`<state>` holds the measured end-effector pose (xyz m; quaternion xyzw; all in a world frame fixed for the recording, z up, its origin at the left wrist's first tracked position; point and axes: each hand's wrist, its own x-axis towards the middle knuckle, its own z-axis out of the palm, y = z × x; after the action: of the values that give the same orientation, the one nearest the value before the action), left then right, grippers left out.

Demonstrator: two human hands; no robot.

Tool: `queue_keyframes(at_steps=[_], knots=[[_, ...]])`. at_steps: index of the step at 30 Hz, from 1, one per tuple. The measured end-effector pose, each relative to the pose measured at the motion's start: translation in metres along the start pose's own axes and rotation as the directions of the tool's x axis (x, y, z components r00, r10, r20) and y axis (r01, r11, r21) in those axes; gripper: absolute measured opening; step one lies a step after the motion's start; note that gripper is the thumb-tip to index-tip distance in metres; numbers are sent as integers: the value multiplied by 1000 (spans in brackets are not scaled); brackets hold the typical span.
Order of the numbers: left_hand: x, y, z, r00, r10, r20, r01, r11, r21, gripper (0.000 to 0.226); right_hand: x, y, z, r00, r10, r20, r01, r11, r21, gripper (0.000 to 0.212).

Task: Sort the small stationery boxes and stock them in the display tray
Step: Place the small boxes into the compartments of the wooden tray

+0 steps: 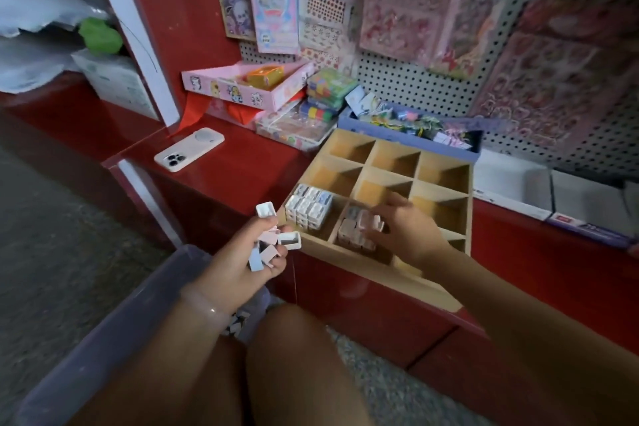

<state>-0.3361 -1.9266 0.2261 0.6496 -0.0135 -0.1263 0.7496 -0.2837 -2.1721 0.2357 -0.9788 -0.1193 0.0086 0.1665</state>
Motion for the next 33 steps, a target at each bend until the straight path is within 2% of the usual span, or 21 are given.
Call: queue_keyframes(at_steps=[2,4,7,10,14,18,23,27,30,33], knots=[[8,6,10,996,-85,5,84,985,-152,31,-5,4,2,999,22,25,-19,993,-112,42],[15,12,20,988,-151,-30,140,962,-234,22,-6,2,6,1000,18,22,-13,982,-190,44],[19,17,32,962,-273,-30,232,867,-441,11,-4,-2,10,1000,14,28,-7,972,-236,41],[22,17,36,962,-266,-57,224,894,-389,17,-2,-4,15,999,-7,33,15,966,-259,42],[24,20,37,949,-310,-46,258,856,-448,15,0,-4,17,999,-4,33,12,970,-241,45],[23,17,35,950,-312,-29,268,856,-441,29,-1,-2,14,1000,-23,8,24,976,-218,51],[26,11,40,926,-376,-29,317,818,-481,16,1,-1,17,1000,-28,13,30,971,-236,48],[22,5,42,924,-383,9,337,800,-496,22,4,1,19,998,-52,37,59,969,-242,46],[22,5,43,924,-381,19,337,794,-506,27,4,3,16,998,-47,32,52,983,-179,47],[22,5,46,923,-383,24,347,807,-478,24,7,-4,8,993,-106,-48,108,992,60,40]])
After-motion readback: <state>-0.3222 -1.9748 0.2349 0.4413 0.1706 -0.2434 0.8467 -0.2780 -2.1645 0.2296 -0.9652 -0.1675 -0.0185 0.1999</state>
